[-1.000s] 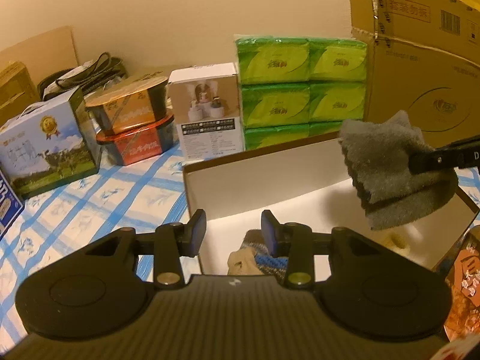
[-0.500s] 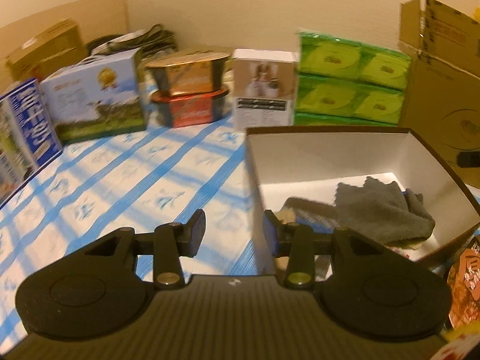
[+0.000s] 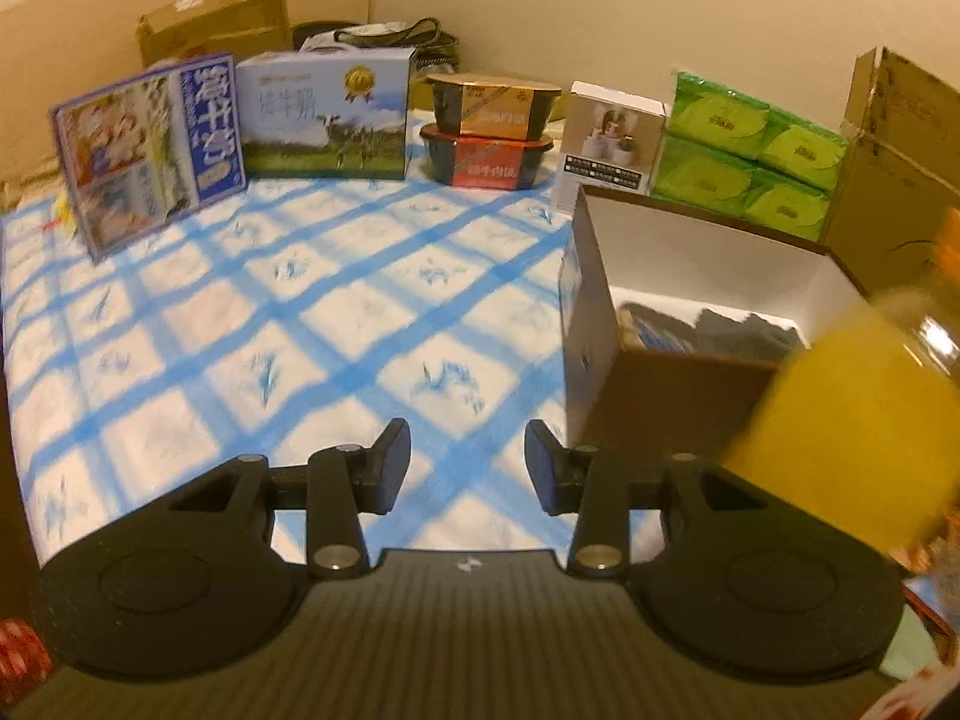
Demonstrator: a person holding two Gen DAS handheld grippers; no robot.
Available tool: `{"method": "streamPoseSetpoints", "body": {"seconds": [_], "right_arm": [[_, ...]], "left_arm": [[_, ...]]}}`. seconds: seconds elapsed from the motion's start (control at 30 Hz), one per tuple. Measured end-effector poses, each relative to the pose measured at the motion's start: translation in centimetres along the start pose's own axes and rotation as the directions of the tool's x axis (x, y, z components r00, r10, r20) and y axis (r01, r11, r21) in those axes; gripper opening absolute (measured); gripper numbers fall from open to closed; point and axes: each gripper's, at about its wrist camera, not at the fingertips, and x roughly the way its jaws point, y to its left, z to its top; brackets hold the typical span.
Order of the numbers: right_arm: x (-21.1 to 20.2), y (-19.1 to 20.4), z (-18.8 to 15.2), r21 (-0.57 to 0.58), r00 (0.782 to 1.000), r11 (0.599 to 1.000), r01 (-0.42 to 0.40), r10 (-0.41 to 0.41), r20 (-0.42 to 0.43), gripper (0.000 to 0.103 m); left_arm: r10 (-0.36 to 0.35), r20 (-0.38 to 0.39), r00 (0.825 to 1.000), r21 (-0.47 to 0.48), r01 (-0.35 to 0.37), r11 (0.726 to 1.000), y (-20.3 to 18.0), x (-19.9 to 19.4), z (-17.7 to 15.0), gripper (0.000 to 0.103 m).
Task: Organize soft objects
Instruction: 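Move both tools back to the green towel and black pad on the bed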
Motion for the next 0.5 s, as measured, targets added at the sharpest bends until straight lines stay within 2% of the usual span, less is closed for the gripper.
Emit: {"method": "streamPoseSetpoints", "body": {"seconds": [0.17,0.33,0.5], "right_arm": [[-4.5,0.8,-2.3,-0.005,0.999,1.000,-0.021,0.021,0.024,0.077],[-8.3,1.5,-5.1,-0.013,0.999,1.000,-0.009,0.010,0.033,0.077],[-10.7,1.1,-8.6,0.040,1.000,0.999,0.000,-0.001,0.019,0.077]], "left_arm": [[0.001,-0.004,1.000,-0.003,-0.001,1.000,-1.0,-3.8,-3.1,0.038],[-0.004,-0.012,1.000,-0.018,0.004,1.000,-2.8,-7.0,-6.2,0.041],[-0.034,-0.041,0.999,-0.050,0.031,0.998,-5.3,-9.5,-9.7,0.051]]}}
